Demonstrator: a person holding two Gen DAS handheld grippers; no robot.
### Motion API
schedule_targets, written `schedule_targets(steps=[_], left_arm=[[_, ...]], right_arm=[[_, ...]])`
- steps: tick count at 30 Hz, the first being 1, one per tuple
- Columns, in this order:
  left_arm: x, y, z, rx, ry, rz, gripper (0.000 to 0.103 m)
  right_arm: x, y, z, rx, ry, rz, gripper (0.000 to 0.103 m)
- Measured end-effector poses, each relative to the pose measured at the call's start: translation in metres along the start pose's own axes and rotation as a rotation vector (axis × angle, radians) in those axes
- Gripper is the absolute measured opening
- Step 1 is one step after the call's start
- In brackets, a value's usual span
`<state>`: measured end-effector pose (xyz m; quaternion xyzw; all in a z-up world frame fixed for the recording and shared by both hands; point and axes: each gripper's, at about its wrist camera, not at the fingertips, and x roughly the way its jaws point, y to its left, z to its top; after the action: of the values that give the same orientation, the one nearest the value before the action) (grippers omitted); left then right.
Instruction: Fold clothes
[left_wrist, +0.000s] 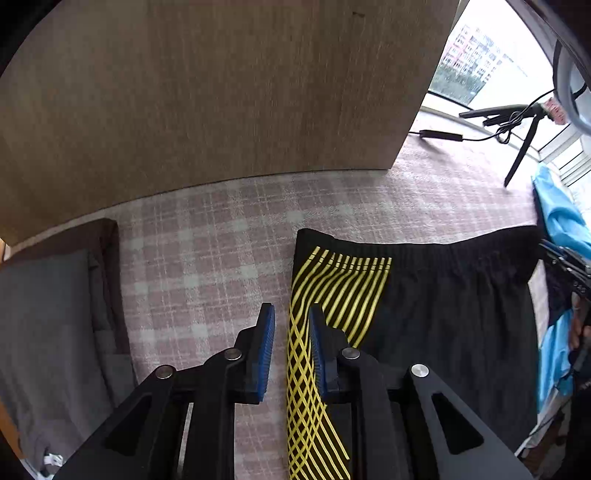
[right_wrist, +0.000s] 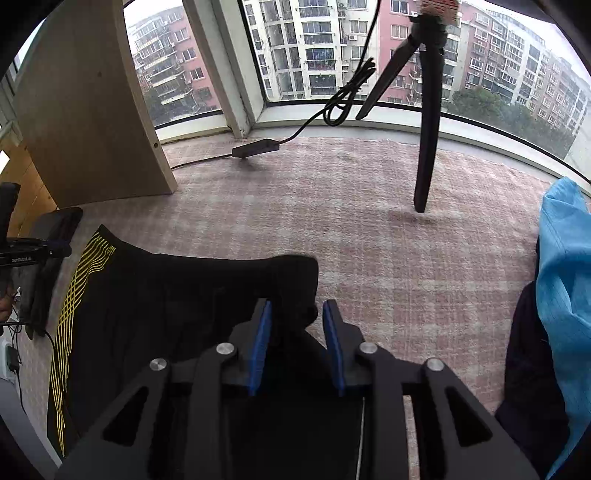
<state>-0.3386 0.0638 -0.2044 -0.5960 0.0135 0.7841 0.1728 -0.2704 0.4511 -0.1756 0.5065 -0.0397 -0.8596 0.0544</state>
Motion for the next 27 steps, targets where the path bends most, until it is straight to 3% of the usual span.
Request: schedule_targets(steps=[2, 4, 6, 8, 9, 11, 15, 17, 19, 23, 25, 27], left_arm=[[0.004, -0.004, -0.005, 0.025, 0.002, 0.002, 0.049], [0.020, -0.010, -0.003, 0.037, 0.028, 0.008, 0.050], [0.036, -0.013, 0.000, 0.039, 0.042, 0.008, 0.045], [0.049, -0.015, 0.004, 0.043, 0.044, 0.100, 0.032], [0.050, -0.012, 0.006, 0.025, 0.039, 0.135, 0.032], [0.035, -0.006, 0.007, -0.015, 0.005, 0.132, 0.031], [-0.029, -0.006, -0.010, -0.019, -0.113, 0.144, 0.031], [-0.065, -0.014, -0.027, -0.003, -0.163, 0.079, 0.032], [-0.093, -0.036, -0.047, 0.047, -0.196, 0.003, 0.033], [-0.117, -0.090, -0.103, 0.197, -0.192, -0.093, 0.052], [-0.109, -0.110, -0.135, 0.244, -0.139, -0.112, 0.053], [-0.093, -0.120, -0.165, 0.275, -0.086, -0.071, 0.052]], right_arm=[[0.003, -0.008, -0.006, 0.000, 0.018, -0.018, 0.042], [0.012, -0.012, -0.007, 0.018, 0.046, -0.026, 0.042], [0.025, -0.012, -0.005, 0.040, 0.067, -0.004, 0.042], [0.035, -0.007, -0.002, 0.035, 0.082, -0.002, 0.042], [0.034, -0.005, -0.001, 0.031, 0.085, -0.012, 0.042], [0.021, -0.005, 0.000, 0.033, 0.069, -0.014, 0.042], [-0.053, -0.019, -0.012, 0.063, -0.033, 0.016, 0.042], [-0.096, -0.028, -0.024, 0.083, -0.079, 0.026, 0.042], [-0.135, -0.036, -0.044, 0.095, -0.113, 0.004, 0.043], [-0.179, -0.037, -0.107, 0.078, -0.108, 0.020, 0.046], [-0.180, -0.033, -0.146, 0.071, -0.079, 0.024, 0.046], [-0.171, -0.027, -0.180, 0.086, -0.048, 0.046, 0.046]])
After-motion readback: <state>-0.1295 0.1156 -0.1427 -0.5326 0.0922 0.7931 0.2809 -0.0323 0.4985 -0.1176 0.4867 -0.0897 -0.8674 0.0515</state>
